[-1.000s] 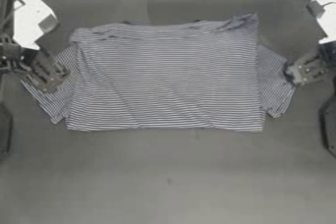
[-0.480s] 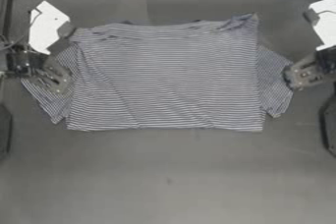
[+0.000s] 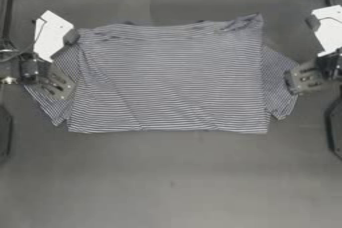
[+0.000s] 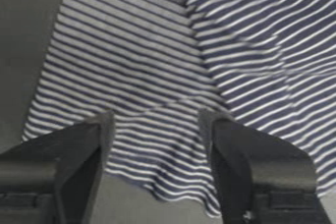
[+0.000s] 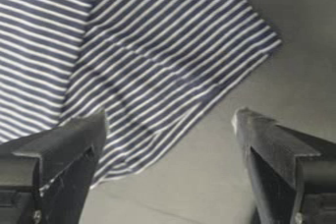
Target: Fold shirt
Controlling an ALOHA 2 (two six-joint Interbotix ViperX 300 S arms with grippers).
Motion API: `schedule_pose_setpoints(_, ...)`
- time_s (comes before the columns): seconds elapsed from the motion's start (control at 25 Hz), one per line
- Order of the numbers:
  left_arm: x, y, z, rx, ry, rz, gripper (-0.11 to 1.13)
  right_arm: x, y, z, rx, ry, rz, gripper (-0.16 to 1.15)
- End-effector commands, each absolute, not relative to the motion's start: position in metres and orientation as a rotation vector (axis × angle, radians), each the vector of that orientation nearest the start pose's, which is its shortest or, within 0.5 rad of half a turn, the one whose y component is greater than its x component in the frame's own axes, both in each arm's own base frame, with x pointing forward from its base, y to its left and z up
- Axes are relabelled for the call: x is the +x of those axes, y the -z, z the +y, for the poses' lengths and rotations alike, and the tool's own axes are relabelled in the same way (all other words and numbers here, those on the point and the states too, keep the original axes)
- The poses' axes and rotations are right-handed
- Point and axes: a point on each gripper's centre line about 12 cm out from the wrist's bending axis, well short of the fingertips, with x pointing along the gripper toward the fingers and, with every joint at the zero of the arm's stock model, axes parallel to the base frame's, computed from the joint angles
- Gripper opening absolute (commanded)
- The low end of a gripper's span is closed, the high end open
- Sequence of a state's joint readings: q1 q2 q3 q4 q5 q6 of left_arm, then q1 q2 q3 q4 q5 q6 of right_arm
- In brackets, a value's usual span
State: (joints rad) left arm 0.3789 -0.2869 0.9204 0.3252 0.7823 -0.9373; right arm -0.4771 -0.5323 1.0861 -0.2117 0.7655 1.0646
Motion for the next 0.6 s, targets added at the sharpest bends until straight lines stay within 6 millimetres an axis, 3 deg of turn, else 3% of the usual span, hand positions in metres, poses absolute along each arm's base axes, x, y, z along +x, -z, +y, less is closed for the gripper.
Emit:
schedule_pose_setpoints(0.04,0.211,-0.140,0.112,-0.670,-0.985,1.175,0.86,0.156,-0.146,-0.102,0.965,1.118,0.962,1.02)
schedule_pose_setpoints(0.6,0.202,-0.121,0.100,-0.665,-0.991,1.239,0.85,0.164,-0.126,-0.105,0.974,1.101,0.962,1.02)
